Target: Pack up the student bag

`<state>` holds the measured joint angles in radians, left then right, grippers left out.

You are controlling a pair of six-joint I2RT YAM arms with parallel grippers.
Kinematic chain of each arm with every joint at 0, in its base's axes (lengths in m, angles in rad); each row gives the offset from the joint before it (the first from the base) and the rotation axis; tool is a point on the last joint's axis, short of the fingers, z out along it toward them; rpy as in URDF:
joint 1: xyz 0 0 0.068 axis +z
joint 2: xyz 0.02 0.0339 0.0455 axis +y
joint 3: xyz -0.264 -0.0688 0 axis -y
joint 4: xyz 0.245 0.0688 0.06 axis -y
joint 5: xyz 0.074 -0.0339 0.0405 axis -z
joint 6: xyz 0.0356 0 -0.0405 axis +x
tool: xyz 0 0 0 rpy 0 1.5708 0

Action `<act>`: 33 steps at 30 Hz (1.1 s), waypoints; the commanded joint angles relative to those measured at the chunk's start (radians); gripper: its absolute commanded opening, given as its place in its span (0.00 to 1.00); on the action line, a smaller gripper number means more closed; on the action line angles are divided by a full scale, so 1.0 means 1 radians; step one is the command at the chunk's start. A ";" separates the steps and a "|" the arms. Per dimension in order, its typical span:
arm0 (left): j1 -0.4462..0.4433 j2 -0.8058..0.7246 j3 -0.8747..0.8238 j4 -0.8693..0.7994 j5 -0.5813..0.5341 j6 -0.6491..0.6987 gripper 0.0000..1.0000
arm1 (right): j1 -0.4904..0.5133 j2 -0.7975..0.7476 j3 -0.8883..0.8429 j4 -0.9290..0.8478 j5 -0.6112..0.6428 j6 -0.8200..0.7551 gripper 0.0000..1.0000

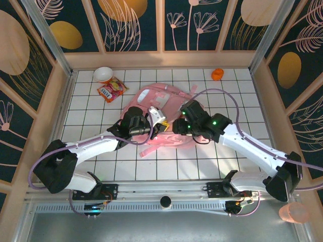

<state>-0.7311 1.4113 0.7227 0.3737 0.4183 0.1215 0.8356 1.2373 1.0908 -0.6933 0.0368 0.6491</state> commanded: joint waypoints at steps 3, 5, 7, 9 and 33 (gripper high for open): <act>0.007 -0.010 0.041 0.133 0.046 -0.051 0.00 | 0.032 0.074 0.081 0.011 0.057 0.062 0.46; 0.007 -0.010 0.041 0.139 0.049 -0.053 0.00 | 0.032 0.097 0.090 0.001 0.063 0.068 0.46; 0.007 -0.012 0.040 0.142 0.050 -0.053 0.00 | 0.033 0.120 0.103 -0.022 0.083 0.079 0.46; 0.007 -0.014 0.041 0.145 0.052 -0.053 0.00 | 0.033 0.143 0.123 -0.049 0.108 0.087 0.45; 0.007 -0.023 0.041 0.140 0.044 -0.039 0.00 | 0.027 0.201 0.176 -0.174 0.240 0.041 0.05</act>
<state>-0.7311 1.4147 0.7231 0.3916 0.4206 0.1181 0.8845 1.4212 1.2640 -0.8532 0.2264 0.7162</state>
